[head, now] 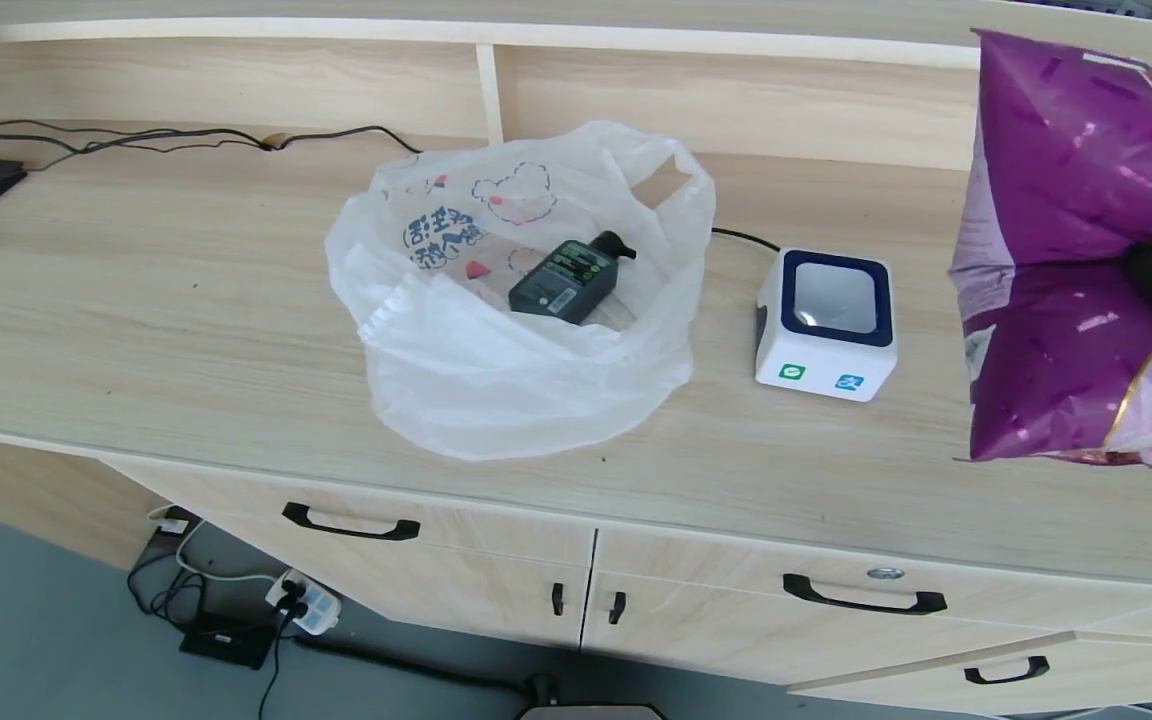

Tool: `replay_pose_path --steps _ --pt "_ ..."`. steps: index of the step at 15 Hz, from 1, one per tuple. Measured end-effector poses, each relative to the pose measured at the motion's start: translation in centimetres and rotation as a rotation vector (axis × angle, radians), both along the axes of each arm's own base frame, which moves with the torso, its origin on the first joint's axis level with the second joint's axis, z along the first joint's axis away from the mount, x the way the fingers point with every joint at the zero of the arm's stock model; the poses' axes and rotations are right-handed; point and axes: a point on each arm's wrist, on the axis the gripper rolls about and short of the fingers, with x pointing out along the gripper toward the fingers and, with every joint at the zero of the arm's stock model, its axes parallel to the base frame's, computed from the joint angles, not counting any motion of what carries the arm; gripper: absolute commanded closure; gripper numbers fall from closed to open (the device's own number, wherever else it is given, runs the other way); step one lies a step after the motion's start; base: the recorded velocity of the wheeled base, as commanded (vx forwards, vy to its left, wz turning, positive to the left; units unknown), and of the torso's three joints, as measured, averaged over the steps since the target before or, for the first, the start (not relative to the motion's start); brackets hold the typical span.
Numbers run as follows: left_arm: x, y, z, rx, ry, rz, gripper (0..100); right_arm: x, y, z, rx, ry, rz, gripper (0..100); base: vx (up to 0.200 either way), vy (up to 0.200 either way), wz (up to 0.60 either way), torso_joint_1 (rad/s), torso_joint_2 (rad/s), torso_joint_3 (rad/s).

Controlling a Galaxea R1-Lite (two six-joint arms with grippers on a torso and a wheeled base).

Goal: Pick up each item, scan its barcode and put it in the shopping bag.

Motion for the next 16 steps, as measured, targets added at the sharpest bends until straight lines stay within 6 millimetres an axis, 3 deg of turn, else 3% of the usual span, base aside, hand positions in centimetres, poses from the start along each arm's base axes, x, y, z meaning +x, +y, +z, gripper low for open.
replay_pose_path --steps 3,6,11,16 --pt "0.0 0.0 0.0 0.0 -0.001 -0.001 0 -3.1 -1.5 -1.3 -0.024 0.137 -0.03 100 -0.133 0.0 0.0 0.006 0.0 0.003" --pt "0.0 0.0 0.0 -0.001 0.001 0.0 0 -4.9 -2.3 -0.4 0.04 0.106 -0.028 100 0.0 0.067 0.0 -0.004 0.0 0.006" --pt "0.0 0.0 0.0 -0.002 0.002 0.0 0 -5.6 -2.6 1.3 0.069 0.05 -0.027 100 0.0 0.2 0.0 0.011 0.01 0.0" --pt "0.0 0.0 0.0 -0.003 0.0 0.001 0 -4.7 -2.2 2.9 0.078 0.042 -0.017 100 0.0 0.2 0.0 0.003 0.0 0.008"
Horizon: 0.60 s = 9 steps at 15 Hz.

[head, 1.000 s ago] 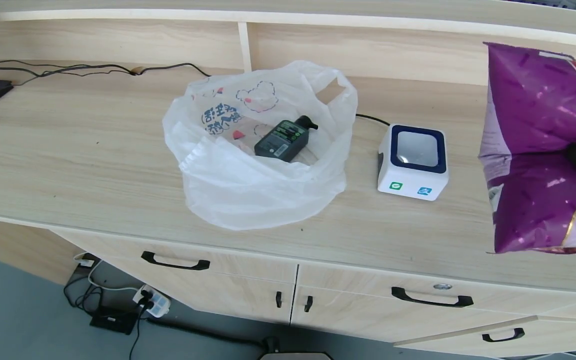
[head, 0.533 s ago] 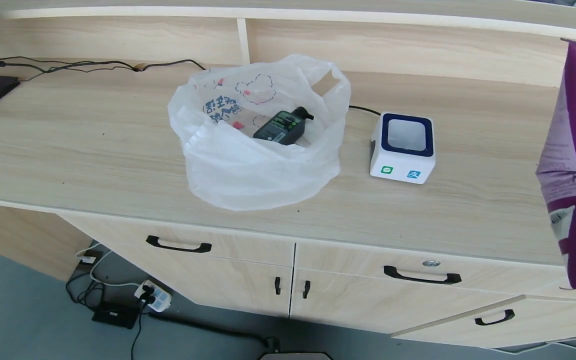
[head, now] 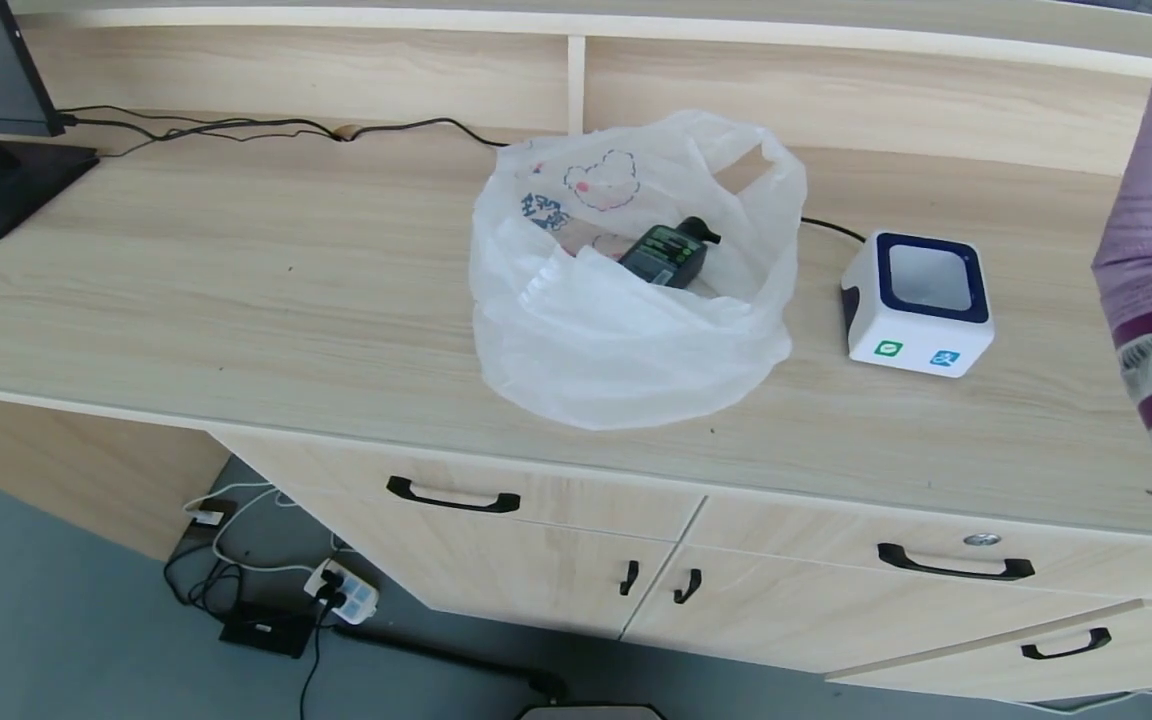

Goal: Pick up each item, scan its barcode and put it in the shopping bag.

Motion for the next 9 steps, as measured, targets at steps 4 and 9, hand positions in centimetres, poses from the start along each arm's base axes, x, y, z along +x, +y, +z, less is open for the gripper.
replay_pose_path --steps 4,9 --pt "0.0 0.0 0.0 0.001 0.0 0.0 0 3.2 1.7 2.7 -0.012 0.002 0.066 100 0.0 0.2 0.0 0.002 0.0 0.004" --pt "0.0 0.0 0.0 0.004 0.0 -0.001 0 8.2 5.0 3.4 0.026 0.049 0.182 100 0.04 0.0 0.0 0.0 0.0 0.0"
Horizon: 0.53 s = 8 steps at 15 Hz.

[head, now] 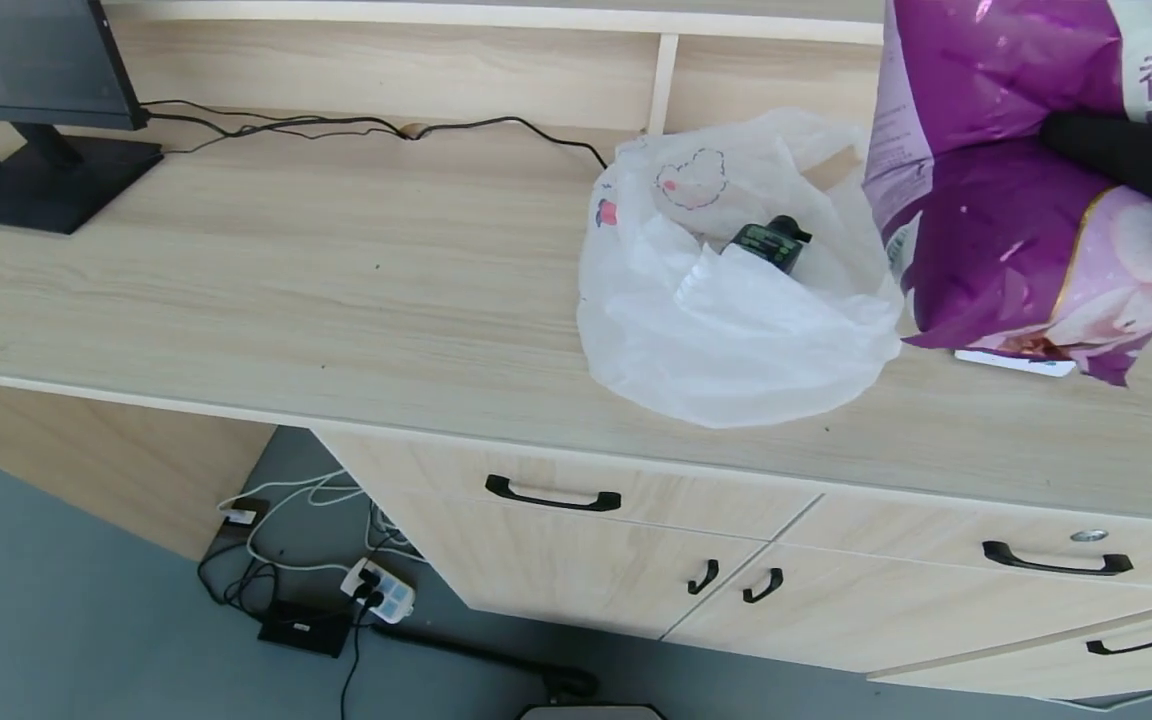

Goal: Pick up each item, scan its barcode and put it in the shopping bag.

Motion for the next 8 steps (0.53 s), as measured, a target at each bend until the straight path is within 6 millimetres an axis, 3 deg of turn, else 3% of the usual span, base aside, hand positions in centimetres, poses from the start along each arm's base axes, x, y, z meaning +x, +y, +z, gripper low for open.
replay_pose_path --steps 5,8 --pt "0.0 0.0 0.0 -0.002 0.002 0.0 0 3.5 2.5 0.5 0.044 -0.054 0.038 100 0.2 0.0 0.0 -0.001 0.0 0.001" --pt "0.0 0.0 0.0 -0.003 0.002 0.0 0 4.7 3.2 -0.4 0.039 -0.038 0.034 100 0.0 0.0 0.0 0.0 0.0 0.0"
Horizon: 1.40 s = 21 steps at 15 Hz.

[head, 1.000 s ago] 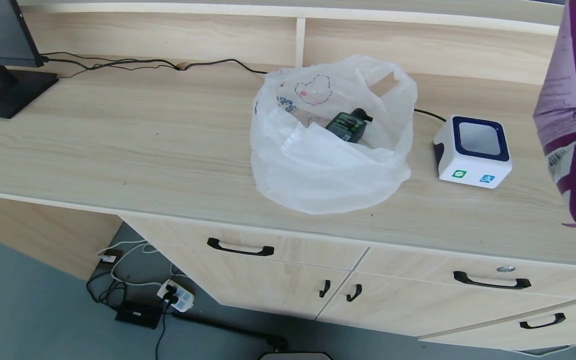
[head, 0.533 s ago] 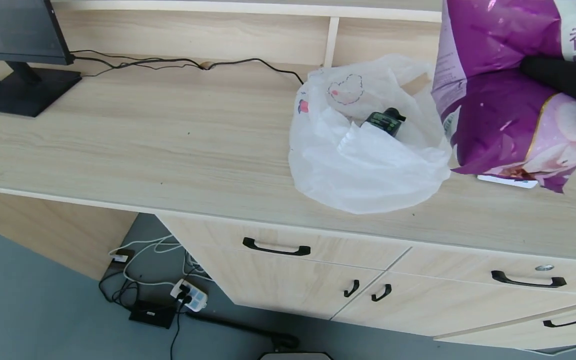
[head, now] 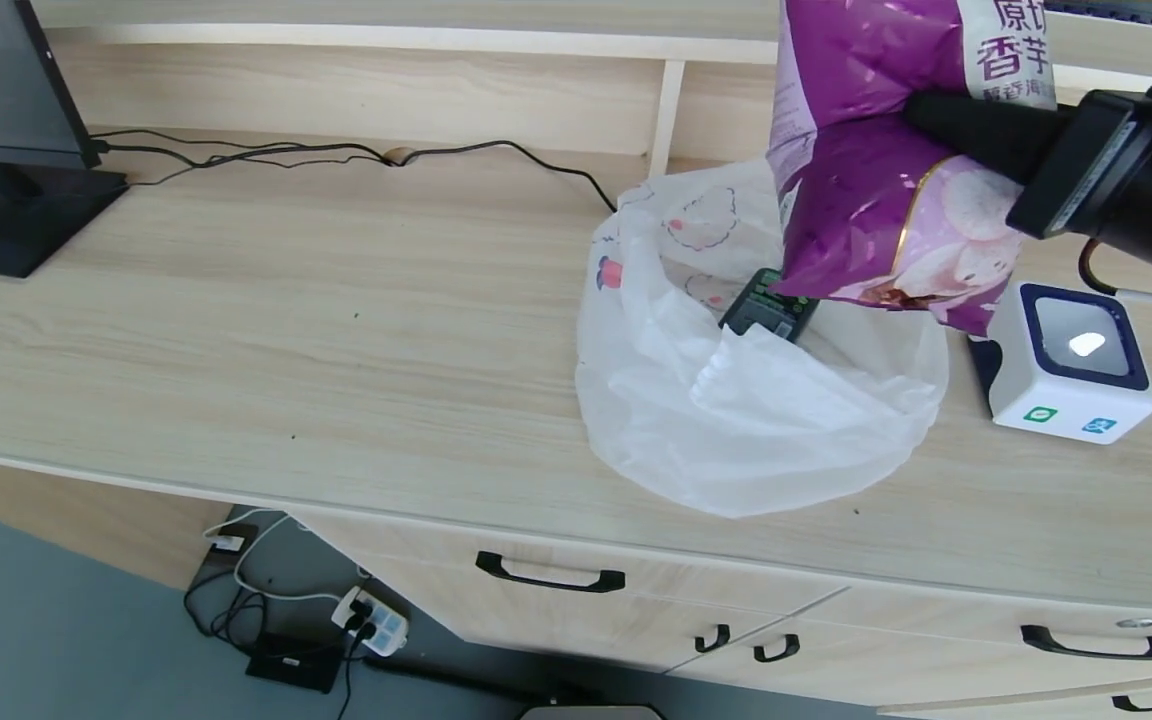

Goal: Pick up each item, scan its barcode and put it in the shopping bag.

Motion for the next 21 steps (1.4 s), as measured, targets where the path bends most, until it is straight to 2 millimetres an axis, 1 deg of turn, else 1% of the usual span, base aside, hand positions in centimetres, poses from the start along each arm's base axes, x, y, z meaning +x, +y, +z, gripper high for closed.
replay_pose_path --steps 2,4,6,9,13,15,18,21 --pt "0.0 0.0 0.0 0.0 0.0 0.0 0 0.7 0.0 -0.4 -0.004 0.012 -0.024 100 0.0 0.0 0.0 0.0 0.0 0.0" --pt "0.0 0.0 0.0 0.001 -0.001 0.0 0 1.5 0.3 -0.5 0.009 -0.01 -0.032 100 0.0 0.0 0.0 0.0 0.0 0.0" --pt "0.0 0.0 0.0 0.001 -0.001 0.0 0 2.7 0.6 -0.9 0.031 -0.036 -0.067 100 0.0 0.0 0.0 0.0 0.0 0.0" --pt "0.0 0.0 0.0 0.002 -0.003 0.0 0 5.0 1.0 -2.3 0.058 -0.009 -0.256 100 0.0 0.0 0.0 0.0 0.0 0.0" --pt "0.0 0.0 0.0 0.002 -0.003 0.0 0 7.0 1.6 -4.0 0.043 0.036 -0.363 100 0.0 0.0 0.0 0.0 0.0 0.0" --pt "0.0 0.0 0.0 0.002 -0.003 0.0 0 7.4 2.2 -4.1 0.063 0.042 -0.348 100 0.0 0.0 0.0 0.0 0.0 0.0" --pt "0.0 0.0 0.0 0.002 -0.002 0.0 0 6.9 3.7 -4.4 0.12 0.072 -0.331 100 0.0 0.0 0.0 0.0 0.0 0.0" --pt "0.0 0.0 0.0 0.004 -0.002 0.0 0 6.5 4.5 -4.6 0.165 0.098 -0.339 100 0.0 0.0 0.0 0.0 0.0 0.0"
